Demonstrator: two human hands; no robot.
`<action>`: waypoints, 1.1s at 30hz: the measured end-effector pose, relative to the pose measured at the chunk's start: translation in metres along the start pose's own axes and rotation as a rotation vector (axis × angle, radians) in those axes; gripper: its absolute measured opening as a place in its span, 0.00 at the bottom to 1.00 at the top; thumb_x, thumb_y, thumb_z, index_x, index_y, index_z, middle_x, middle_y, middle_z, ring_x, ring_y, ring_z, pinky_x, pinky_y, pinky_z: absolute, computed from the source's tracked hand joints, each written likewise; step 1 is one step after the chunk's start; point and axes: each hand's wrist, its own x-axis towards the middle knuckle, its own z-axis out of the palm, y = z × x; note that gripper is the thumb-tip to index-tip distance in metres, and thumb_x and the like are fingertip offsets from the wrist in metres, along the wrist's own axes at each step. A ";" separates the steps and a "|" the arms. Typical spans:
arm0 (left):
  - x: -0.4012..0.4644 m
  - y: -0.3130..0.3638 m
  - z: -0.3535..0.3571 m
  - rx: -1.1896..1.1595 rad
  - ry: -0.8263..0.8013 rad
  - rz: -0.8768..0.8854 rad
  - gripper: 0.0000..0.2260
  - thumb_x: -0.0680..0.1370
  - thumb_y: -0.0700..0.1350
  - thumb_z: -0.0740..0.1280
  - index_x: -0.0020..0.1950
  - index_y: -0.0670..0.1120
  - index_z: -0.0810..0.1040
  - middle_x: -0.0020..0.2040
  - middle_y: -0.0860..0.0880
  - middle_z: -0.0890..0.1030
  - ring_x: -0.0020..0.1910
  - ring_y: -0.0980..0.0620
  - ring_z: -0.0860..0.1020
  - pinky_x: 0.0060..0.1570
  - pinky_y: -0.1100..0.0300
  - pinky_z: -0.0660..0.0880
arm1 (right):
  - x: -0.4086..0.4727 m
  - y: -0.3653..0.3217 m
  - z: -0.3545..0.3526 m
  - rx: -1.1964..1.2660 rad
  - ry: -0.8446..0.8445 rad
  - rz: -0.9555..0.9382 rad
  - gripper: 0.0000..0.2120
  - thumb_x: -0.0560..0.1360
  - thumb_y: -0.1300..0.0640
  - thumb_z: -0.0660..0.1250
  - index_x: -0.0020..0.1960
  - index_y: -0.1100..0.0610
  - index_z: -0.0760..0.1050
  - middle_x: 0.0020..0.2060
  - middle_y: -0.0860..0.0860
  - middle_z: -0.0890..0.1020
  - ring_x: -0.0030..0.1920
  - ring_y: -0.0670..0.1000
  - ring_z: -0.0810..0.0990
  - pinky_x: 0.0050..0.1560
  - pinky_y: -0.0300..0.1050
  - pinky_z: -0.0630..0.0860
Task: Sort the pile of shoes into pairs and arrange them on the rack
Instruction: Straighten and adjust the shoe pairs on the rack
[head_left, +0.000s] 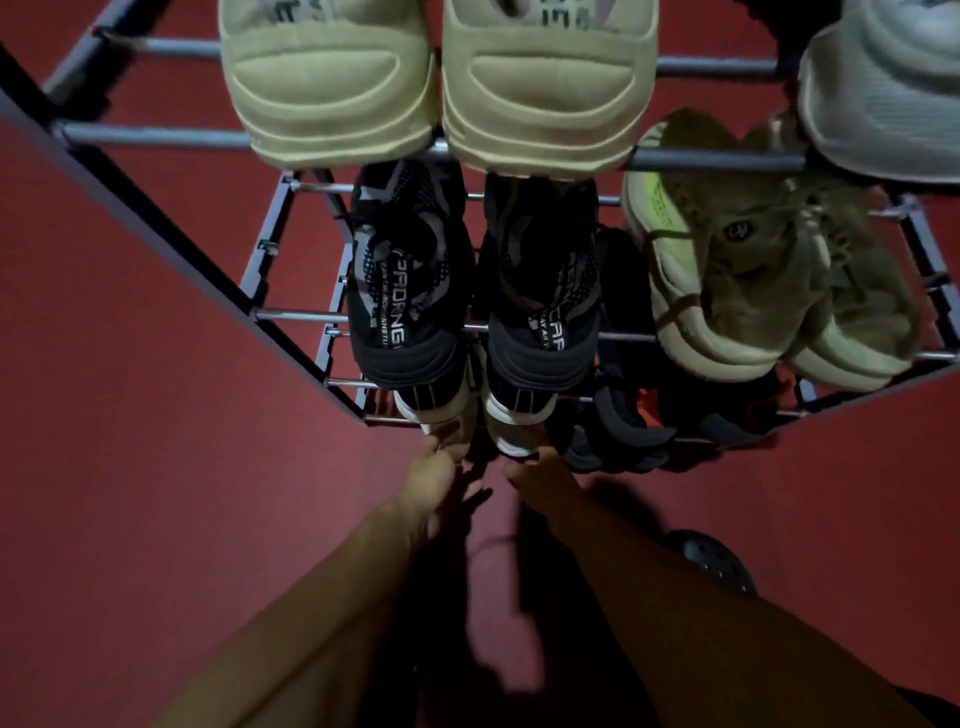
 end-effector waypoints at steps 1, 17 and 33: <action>0.006 0.000 0.000 -0.019 -0.010 -0.031 0.11 0.80 0.37 0.63 0.62 0.46 0.76 0.51 0.44 0.82 0.53 0.45 0.80 0.59 0.39 0.79 | 0.002 -0.002 -0.002 0.065 -0.008 0.035 0.17 0.75 0.63 0.69 0.63 0.67 0.76 0.58 0.61 0.81 0.58 0.59 0.80 0.63 0.54 0.75; 0.038 -0.018 -0.013 -0.222 0.025 -0.104 0.10 0.80 0.49 0.66 0.57 0.47 0.82 0.53 0.48 0.81 0.56 0.50 0.75 0.68 0.42 0.74 | 0.003 0.016 0.006 0.505 0.150 0.234 0.13 0.77 0.57 0.68 0.58 0.63 0.79 0.54 0.61 0.83 0.46 0.56 0.85 0.35 0.42 0.79; -0.100 -0.095 -0.043 0.229 0.223 -0.137 0.10 0.78 0.45 0.69 0.39 0.41 0.79 0.24 0.47 0.76 0.21 0.50 0.75 0.26 0.62 0.72 | -0.150 0.078 -0.016 0.247 0.168 0.477 0.11 0.69 0.53 0.77 0.41 0.62 0.82 0.40 0.60 0.84 0.39 0.59 0.82 0.44 0.51 0.79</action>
